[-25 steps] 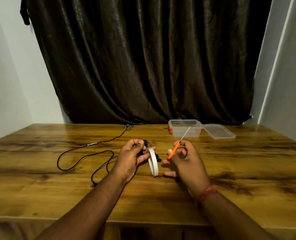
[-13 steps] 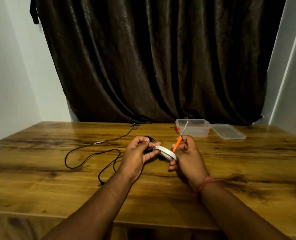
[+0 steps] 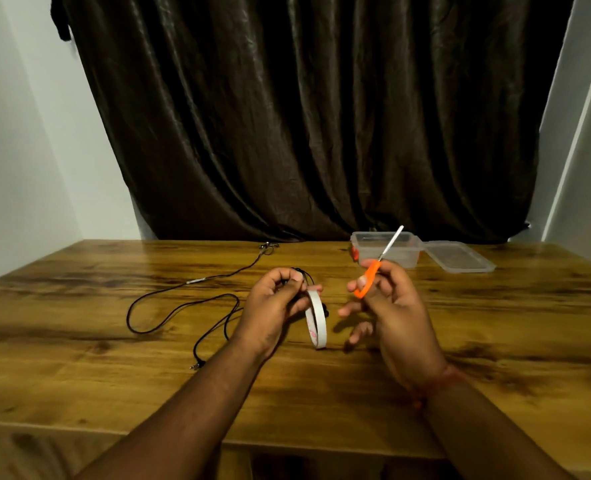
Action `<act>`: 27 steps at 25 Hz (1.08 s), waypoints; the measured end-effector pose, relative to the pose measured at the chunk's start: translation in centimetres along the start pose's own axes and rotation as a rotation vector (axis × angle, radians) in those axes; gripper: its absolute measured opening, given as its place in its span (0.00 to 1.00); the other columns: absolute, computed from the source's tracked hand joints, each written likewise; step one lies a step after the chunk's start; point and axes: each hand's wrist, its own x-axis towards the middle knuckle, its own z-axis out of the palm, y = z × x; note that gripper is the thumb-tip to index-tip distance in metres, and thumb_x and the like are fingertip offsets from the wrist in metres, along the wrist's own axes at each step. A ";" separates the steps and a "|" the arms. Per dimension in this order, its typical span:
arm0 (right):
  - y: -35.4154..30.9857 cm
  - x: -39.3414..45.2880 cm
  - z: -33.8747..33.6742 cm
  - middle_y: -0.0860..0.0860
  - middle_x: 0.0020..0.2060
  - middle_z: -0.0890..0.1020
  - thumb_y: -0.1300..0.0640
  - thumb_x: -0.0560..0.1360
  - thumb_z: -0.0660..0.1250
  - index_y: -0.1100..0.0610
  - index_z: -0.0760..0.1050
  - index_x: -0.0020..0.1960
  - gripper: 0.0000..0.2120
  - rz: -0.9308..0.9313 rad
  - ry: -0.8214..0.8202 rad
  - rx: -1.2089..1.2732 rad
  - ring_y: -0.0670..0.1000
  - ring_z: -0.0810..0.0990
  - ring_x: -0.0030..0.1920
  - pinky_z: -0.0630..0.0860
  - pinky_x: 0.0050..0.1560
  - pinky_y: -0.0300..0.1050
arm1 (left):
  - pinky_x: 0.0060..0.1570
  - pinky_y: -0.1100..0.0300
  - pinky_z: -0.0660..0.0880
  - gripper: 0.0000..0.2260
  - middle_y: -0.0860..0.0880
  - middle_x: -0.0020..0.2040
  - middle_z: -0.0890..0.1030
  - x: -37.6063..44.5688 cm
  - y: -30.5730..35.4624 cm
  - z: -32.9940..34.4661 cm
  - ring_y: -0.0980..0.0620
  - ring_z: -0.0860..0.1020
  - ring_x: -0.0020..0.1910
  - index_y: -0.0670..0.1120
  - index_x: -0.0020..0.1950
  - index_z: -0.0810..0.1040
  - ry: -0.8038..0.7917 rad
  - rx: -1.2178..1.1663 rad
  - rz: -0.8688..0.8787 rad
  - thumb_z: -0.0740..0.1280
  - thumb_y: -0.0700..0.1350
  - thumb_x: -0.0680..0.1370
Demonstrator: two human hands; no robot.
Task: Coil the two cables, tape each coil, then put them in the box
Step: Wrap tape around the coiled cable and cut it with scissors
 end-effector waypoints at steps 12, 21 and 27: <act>2.3 0.8 2.3 0.53 0.47 0.82 0.62 0.80 0.62 0.51 0.73 0.58 0.09 0.108 0.140 -0.028 0.53 0.83 0.54 0.80 0.54 0.54 | 0.56 0.49 0.80 0.04 0.48 0.38 0.81 -0.2 0.2 0.5 0.52 0.84 0.43 0.40 0.48 0.76 0.013 -0.010 0.039 0.63 0.36 0.81; 2.6 1.4 1.4 0.59 0.46 0.82 0.65 0.78 0.64 0.62 0.73 0.61 0.12 0.186 0.057 0.116 0.54 0.82 0.48 0.78 0.58 0.55 | 0.56 0.42 0.79 0.04 0.44 0.38 0.77 0.4 0.2 -0.4 0.51 0.80 0.38 0.39 0.48 0.77 0.065 -0.193 -0.037 0.63 0.35 0.80; 2.4 -0.1 2.1 0.54 0.39 0.85 0.68 0.77 0.65 0.61 0.73 0.55 0.08 0.131 -0.144 -0.043 0.52 0.83 0.44 0.76 0.59 0.61 | 0.55 0.44 0.80 0.03 0.44 0.37 0.77 0.5 0.3 -0.5 0.49 0.79 0.39 0.38 0.49 0.77 0.120 -0.261 -0.072 0.64 0.35 0.79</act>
